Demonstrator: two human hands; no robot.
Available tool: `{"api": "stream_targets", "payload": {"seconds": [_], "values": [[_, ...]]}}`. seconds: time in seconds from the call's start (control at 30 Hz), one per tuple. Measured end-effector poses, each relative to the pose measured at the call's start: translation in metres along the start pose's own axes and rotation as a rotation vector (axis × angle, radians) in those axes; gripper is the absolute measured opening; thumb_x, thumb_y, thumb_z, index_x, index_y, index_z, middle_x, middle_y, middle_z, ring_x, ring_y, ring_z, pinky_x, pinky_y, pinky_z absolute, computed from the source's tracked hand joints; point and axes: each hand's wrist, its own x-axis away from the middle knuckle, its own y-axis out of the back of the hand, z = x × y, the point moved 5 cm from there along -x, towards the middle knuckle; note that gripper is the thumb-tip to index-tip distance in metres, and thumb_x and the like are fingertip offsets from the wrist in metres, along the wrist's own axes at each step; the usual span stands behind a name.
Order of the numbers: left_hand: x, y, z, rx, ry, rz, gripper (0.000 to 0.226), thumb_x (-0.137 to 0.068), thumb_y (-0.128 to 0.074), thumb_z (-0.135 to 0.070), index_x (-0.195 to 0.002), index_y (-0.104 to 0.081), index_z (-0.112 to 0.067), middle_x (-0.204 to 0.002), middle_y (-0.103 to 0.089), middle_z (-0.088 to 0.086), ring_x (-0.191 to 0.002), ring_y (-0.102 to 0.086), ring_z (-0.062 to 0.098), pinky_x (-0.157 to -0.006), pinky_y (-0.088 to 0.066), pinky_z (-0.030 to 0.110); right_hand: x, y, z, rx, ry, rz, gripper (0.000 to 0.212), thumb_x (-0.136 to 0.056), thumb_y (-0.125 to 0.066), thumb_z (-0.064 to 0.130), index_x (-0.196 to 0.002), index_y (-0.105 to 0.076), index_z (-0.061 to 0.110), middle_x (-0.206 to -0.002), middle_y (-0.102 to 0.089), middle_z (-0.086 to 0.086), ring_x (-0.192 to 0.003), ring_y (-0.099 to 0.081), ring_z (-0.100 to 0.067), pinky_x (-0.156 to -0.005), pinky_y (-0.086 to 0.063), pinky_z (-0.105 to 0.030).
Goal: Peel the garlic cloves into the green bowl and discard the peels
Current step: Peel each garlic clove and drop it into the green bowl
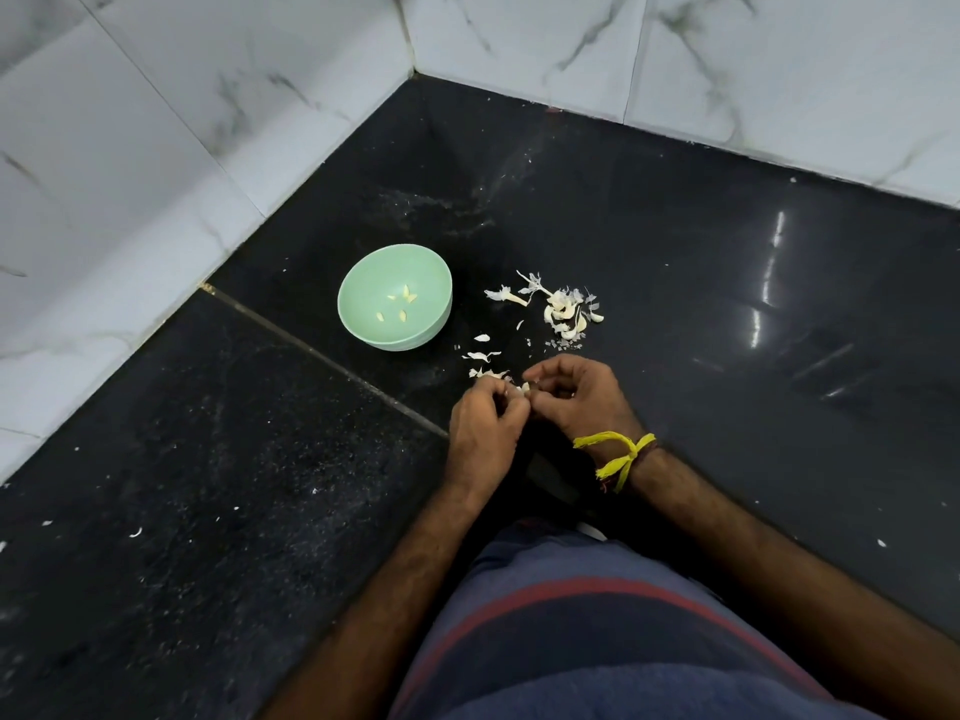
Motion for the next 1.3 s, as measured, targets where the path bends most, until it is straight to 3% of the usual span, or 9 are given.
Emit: {"api": "stream_targets", "payload": {"seconds": [0.1,0.27,0.53,0.73,0.93,1.17,1.3], "values": [[0.0,-0.002,0.001,-0.049,-0.044,0.001,0.01,-0.091,-0.064,-0.019,-0.091,-0.065,-0.009,-0.087,-0.068,0.007,-0.084,-0.063,0.027,-0.078,-0.053,0.044,-0.001,0.003,0.003,0.016,0.007,0.038,0.011,-0.082,-0.075,0.003,-0.092,-0.071,0.005,-0.078,-0.071,-0.008,-0.065,-0.064,-0.004,-0.06,-0.051,-0.016],[-0.003,0.009,0.005,-0.03,-0.031,-0.076,0.011,-0.092,-0.063,-0.02,-0.088,-0.065,-0.01,-0.084,-0.068,0.008,-0.083,-0.063,0.028,-0.079,-0.052,0.044,-0.003,0.003,-0.001,-0.188,-0.061,0.067,0.013,-0.085,-0.066,-0.009,-0.097,-0.066,-0.004,-0.077,-0.071,-0.017,-0.067,-0.071,-0.023,-0.064,-0.06,-0.031],[-0.002,0.011,-0.001,-0.015,-0.022,-0.098,0.013,-0.093,-0.061,-0.013,-0.084,-0.068,-0.008,-0.074,-0.067,0.002,-0.072,-0.059,0.018,-0.074,-0.05,0.035,-0.006,0.003,-0.006,-0.444,-0.153,0.065,0.015,-0.089,-0.059,-0.01,-0.1,-0.068,-0.004,-0.078,-0.071,-0.018,-0.069,-0.07,-0.024,-0.066,-0.06,-0.03],[-0.011,0.012,0.01,-0.052,-0.096,-0.121,0.021,-0.093,-0.06,-0.022,-0.076,-0.062,-0.01,-0.069,-0.063,-0.001,-0.069,-0.059,0.021,-0.071,-0.052,0.041,-0.008,0.006,-0.005,-0.482,-0.176,0.054,0.008,-0.085,-0.066,-0.007,-0.093,-0.066,-0.005,-0.078,-0.071,-0.019,-0.067,-0.07,-0.026,-0.064,-0.061,-0.033],[-0.034,0.015,0.026,-0.231,-0.235,-0.105,0.033,-0.091,-0.07,-0.03,-0.068,-0.053,-0.013,-0.068,-0.055,-0.002,-0.065,-0.051,0.018,-0.065,-0.047,0.04,-0.024,0.009,0.003,-0.319,-0.118,-0.016,0.004,-0.085,-0.072,0.002,-0.086,-0.069,0.0,-0.072,-0.07,-0.014,-0.061,-0.067,-0.019,-0.062,-0.06,-0.028],[-0.047,0.013,0.042,-0.185,-0.292,-0.135,0.016,-0.09,-0.071,-0.03,-0.081,-0.064,-0.018,-0.072,-0.059,-0.007,-0.066,-0.053,0.013,-0.065,-0.051,0.034,-0.058,-0.005,0.027,-0.081,0.012,-0.019,0.015,-0.084,-0.075,0.008,-0.089,-0.069,-0.005,-0.072,-0.069,-0.013,-0.059,-0.065,-0.015,-0.059,-0.057,-0.025],[-0.048,0.014,0.043,-0.155,-0.301,-0.155,0.02,-0.093,-0.067,-0.029,-0.079,-0.064,-0.016,-0.074,-0.061,-0.002,-0.068,-0.056,0.017,-0.065,-0.048,0.031,-0.078,-0.024,0.044,0.039,0.093,-0.013,0.013,-0.087,-0.073,0.01,-0.086,-0.071,-0.003,-0.07,-0.069,-0.017,-0.061,-0.065,-0.018,-0.061,-0.057,-0.026]]}}
